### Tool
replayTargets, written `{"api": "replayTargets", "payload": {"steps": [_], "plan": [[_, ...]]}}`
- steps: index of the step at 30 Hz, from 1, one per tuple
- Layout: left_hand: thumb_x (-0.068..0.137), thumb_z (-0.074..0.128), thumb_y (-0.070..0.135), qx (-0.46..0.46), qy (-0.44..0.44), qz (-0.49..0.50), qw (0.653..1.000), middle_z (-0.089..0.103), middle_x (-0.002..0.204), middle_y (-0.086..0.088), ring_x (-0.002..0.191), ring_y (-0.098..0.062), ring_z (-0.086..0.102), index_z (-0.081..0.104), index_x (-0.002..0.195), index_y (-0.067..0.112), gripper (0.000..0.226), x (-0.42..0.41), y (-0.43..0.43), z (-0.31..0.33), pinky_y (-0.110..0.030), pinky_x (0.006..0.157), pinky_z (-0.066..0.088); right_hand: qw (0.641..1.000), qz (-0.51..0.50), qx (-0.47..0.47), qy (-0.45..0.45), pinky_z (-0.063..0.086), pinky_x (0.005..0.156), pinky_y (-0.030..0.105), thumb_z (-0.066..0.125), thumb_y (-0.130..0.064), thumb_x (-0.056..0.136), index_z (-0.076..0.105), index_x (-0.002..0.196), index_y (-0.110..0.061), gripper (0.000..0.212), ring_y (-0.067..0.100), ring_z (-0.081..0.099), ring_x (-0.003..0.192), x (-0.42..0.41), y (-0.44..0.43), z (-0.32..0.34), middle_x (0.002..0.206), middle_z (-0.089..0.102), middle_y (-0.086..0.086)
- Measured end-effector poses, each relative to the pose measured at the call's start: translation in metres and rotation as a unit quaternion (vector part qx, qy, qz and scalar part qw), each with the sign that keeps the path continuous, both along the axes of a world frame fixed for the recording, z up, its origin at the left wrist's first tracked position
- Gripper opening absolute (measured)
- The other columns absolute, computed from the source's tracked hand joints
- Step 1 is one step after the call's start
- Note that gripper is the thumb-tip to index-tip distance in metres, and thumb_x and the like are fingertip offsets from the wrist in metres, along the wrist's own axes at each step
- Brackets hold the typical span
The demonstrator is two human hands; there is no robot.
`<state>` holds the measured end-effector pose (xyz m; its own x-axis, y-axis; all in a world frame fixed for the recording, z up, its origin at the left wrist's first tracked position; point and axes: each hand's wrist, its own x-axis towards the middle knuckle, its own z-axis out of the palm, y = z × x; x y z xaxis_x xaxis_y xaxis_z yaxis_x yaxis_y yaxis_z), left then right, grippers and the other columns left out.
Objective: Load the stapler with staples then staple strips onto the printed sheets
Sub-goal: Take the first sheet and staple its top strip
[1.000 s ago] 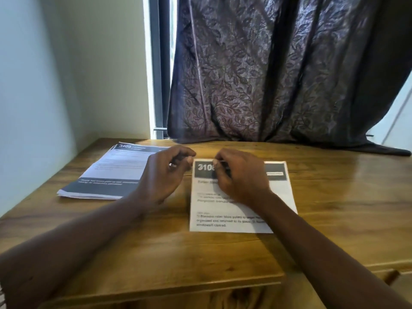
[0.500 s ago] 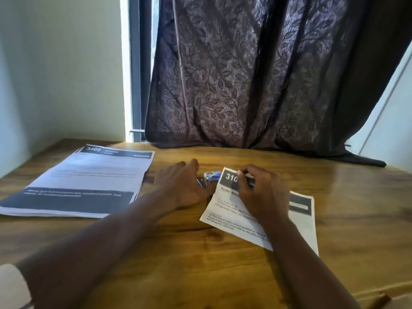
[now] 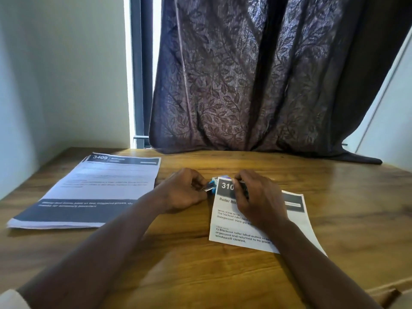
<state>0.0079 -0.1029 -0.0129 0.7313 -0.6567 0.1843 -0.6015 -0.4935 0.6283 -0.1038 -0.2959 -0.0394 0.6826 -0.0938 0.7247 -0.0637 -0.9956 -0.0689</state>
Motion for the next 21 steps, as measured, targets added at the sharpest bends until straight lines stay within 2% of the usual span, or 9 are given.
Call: {"api": "replayTargets", "payload": {"steps": [2,4,7,9,11,12,16,19,21], "plan": [[0.088,0.076,0.032,-0.017,0.033,-0.023,0.999,0.072,0.102,0.01,0.096,-0.007,0.065,0.071,0.113,0.029,0.026,-0.001,-0.002,-0.004,-0.021,0.075,0.05,1.0,0.0,-0.004,-0.002,0.046,0.06,0.036,0.045,-0.036,0.101,0.055,0.091,-0.024,0.018,0.013,0.054,0.066,0.0,0.002,0.0,0.079,0.061,-0.006],[0.09,0.075,0.026,-0.057,0.095,-0.046,0.993,0.073,0.105,0.006,0.1,-0.012,0.068,0.069,0.117,0.027,0.028,0.0,-0.003,-0.004,-0.027,0.08,0.057,1.0,0.003,-0.002,-0.012,0.046,0.059,0.035,0.046,-0.033,0.101,0.054,0.09,-0.024,0.016,0.014,0.053,0.064,-0.001,0.003,0.001,0.076,0.061,-0.006],[0.089,0.077,0.016,-0.104,0.114,-0.06,0.986,0.072,0.103,0.001,0.098,-0.016,0.066,0.068,0.115,0.022,0.027,0.003,0.002,-0.002,-0.027,0.08,0.054,1.0,0.008,-0.001,-0.021,0.043,0.058,0.035,0.05,-0.028,0.1,0.053,0.088,-0.023,0.014,0.017,0.054,0.063,-0.002,0.003,0.002,0.075,0.061,-0.005],[0.085,0.079,0.008,-0.162,0.165,-0.051,0.971,0.072,0.096,-0.005,0.092,-0.021,0.066,0.071,0.109,0.016,0.027,0.006,0.006,-0.001,-0.034,0.081,0.058,1.0,0.007,0.0,-0.021,0.044,0.058,0.036,0.051,-0.028,0.1,0.053,0.088,-0.022,0.014,0.017,0.055,0.064,-0.002,0.003,0.003,0.075,0.061,-0.005],[0.079,0.085,0.007,-0.198,0.215,-0.046,0.955,0.073,0.102,-0.01,0.094,-0.025,0.07,0.072,0.114,0.015,0.038,0.011,0.01,-0.003,-0.044,0.09,0.061,1.0,0.008,0.0,-0.013,0.044,0.058,0.036,0.05,-0.029,0.101,0.053,0.088,-0.023,0.014,0.016,0.055,0.064,-0.001,0.003,0.002,0.076,0.061,-0.005],[0.078,0.086,0.007,-0.202,0.222,-0.051,0.952,0.074,0.106,-0.012,0.094,-0.026,0.071,0.072,0.115,0.016,0.041,0.012,0.011,-0.002,-0.044,0.09,0.062,1.0,0.009,0.001,-0.01,0.043,0.058,0.035,0.05,-0.029,0.101,0.052,0.089,-0.023,0.014,0.016,0.055,0.064,-0.001,0.002,0.002,0.076,0.061,-0.006],[0.081,0.084,0.007,-0.186,0.171,-0.086,0.964,0.074,0.105,-0.011,0.078,-0.018,0.068,0.073,0.107,0.016,0.029,0.005,0.007,-0.003,-0.025,0.066,0.06,1.0,0.01,0.008,-0.004,0.042,0.058,0.033,0.05,-0.031,0.101,0.053,0.09,-0.024,0.013,0.014,0.055,0.064,-0.002,0.002,0.001,0.077,0.063,-0.006],[0.08,0.086,0.014,-0.142,0.077,-0.088,0.983,0.076,0.096,0.005,0.086,-0.009,0.068,0.074,0.099,0.024,0.025,0.002,0.002,-0.006,-0.018,0.071,0.053,1.0,0.012,0.011,0.005,0.044,0.059,0.033,0.047,-0.033,0.102,0.054,0.092,-0.025,0.015,0.011,0.053,0.065,0.0,0.001,0.0,0.078,0.062,-0.007],[0.08,0.086,0.022,-0.106,0.008,-0.067,0.992,0.075,0.091,0.009,0.087,-0.007,0.067,0.073,0.096,0.027,0.022,0.0,-0.002,-0.006,-0.011,0.068,0.046,1.0,0.012,0.011,0.01,0.045,0.06,0.033,0.045,-0.038,0.102,0.054,0.093,-0.025,0.018,0.011,0.053,0.066,0.001,0.0,0.0,0.079,0.063,-0.007]]}}
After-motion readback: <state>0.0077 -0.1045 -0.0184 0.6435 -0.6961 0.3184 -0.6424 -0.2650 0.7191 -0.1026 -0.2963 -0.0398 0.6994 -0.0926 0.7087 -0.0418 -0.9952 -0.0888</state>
